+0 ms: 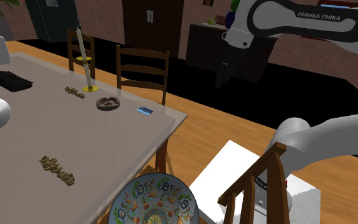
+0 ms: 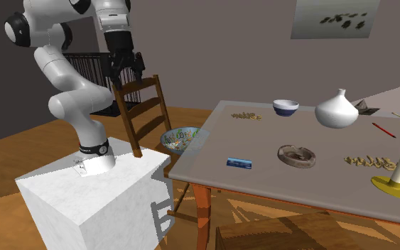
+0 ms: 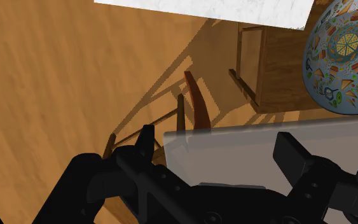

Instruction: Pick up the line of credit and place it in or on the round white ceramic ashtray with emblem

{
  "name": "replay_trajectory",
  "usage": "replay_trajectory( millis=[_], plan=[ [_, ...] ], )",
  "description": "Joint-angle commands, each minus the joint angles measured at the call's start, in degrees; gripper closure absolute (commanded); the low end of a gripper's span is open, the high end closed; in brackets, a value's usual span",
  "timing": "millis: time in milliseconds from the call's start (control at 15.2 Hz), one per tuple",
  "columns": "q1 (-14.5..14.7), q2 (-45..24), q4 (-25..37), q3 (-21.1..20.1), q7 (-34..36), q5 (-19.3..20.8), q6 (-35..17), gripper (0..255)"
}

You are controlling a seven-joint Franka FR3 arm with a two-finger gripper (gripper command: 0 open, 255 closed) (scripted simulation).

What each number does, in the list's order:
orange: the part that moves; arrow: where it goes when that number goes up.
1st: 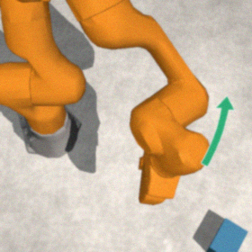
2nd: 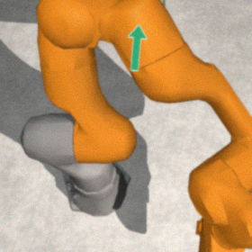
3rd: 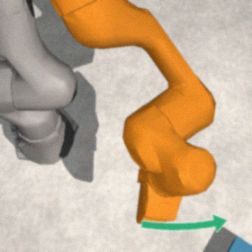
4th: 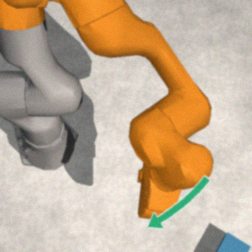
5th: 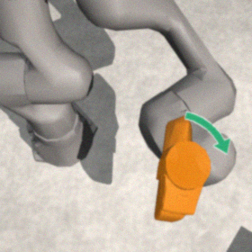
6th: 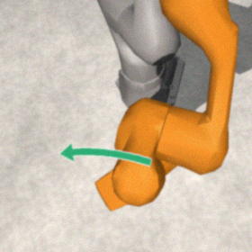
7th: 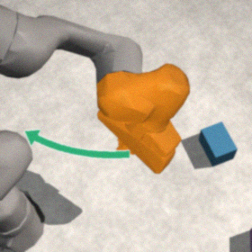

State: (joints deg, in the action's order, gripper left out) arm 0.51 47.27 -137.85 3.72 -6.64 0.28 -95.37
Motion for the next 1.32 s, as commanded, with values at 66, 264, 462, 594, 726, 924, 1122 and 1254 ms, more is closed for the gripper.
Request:
replay_trajectory(
  millis=[66, 264, 462, 594, 726, 924, 1122, 1254],
  plan=[
    [0.2, -0.6, -1.2, -0.1, 0.0, -0.2, -2.7, 0],
    [1.0, -3.2, -4.4, -0.5, 0.0, -0.9, -11.0, 0],
    [1.8, -6.7, -6.7, -0.9, -0.2, -1.6, -19.4, 0],
    [2.4, -9.6, -7.7, -1.1, -0.3, -2.1, -25.0, 0],
    [3.0, -12.9, -8.2, -1.4, -0.5, -2.6, -30.5, 0],
    [4.0, -18.4, -8.3, -1.7, -0.8, -3.4, -38.7, 0],
    [5.0, -24.5, -7.4, -2.0, -1.3, -4.2, -46.5, 0],
    [5.7, -28.8, -6.3, -2.1, -1.8, -4.9, -51.3, 0]
  ],
)
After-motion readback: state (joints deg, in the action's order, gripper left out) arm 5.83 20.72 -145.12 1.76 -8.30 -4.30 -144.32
